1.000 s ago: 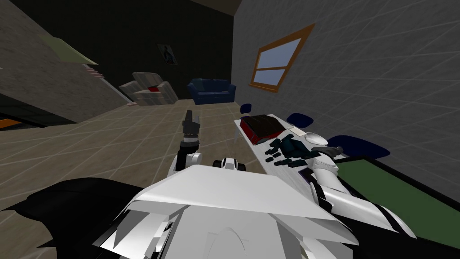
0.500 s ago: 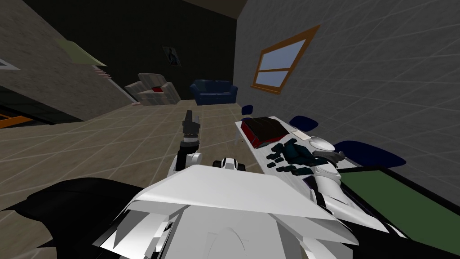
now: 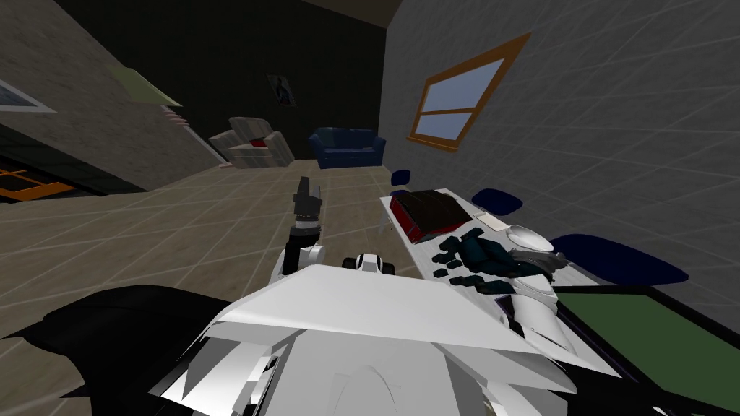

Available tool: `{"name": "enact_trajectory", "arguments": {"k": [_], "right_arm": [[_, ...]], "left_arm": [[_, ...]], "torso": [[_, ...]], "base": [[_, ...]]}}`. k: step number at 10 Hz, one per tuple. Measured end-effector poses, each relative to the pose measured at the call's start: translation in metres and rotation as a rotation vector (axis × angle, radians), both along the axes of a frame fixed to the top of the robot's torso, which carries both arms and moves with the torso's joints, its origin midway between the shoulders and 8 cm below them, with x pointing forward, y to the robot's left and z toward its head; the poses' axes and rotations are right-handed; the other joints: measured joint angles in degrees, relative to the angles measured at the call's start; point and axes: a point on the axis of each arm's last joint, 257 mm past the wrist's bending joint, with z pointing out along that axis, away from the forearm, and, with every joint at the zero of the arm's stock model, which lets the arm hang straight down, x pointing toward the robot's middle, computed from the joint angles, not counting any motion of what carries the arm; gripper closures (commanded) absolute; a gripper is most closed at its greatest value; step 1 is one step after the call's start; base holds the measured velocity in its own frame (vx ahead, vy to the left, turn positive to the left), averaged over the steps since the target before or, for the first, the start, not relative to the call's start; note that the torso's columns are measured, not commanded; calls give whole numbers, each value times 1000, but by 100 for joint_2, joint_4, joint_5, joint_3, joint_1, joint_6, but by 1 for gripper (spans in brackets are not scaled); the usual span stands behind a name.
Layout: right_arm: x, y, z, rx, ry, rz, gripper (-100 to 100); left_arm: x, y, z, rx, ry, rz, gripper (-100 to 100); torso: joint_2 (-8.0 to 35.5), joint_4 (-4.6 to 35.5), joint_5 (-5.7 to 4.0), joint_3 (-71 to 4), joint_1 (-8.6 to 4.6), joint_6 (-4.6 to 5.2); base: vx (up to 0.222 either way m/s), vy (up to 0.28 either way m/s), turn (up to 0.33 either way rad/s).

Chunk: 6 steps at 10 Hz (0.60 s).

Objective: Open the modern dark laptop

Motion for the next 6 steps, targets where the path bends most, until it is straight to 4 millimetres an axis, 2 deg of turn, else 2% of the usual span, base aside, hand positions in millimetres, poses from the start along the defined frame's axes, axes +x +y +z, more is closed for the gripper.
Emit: {"name": "enact_trajectory", "arguments": {"k": [2, 3, 4, 6], "right_arm": [[-20, -5, -2, 7, -6, 2, -100], [-28, -9, 4, -3, -12, -11, -100], [-40, -5, -2, 11, -18, -13, -100], [-68, -15, 1, 4, -8, -29, -100]], "left_arm": [[0, 0, 0, 0, 0, 0, 0], [0, 0, 0, 0, 0, 0, 0], [0, 0, 0, 0, 0, 0, 0], [0, 0, 0, 0, 0, 0, 0]], "torso": [[-1, -1, 9, -9, 1, 10], [25, 8, 13, 7, 9, 12], [12, 6, 12, 3, 7, 6], [19, 6, 11, 3, -1, 16]], "base": [[49, -3, 0], [82, -5, 183], [102, -23, 92], [39, -7, -25]]}}
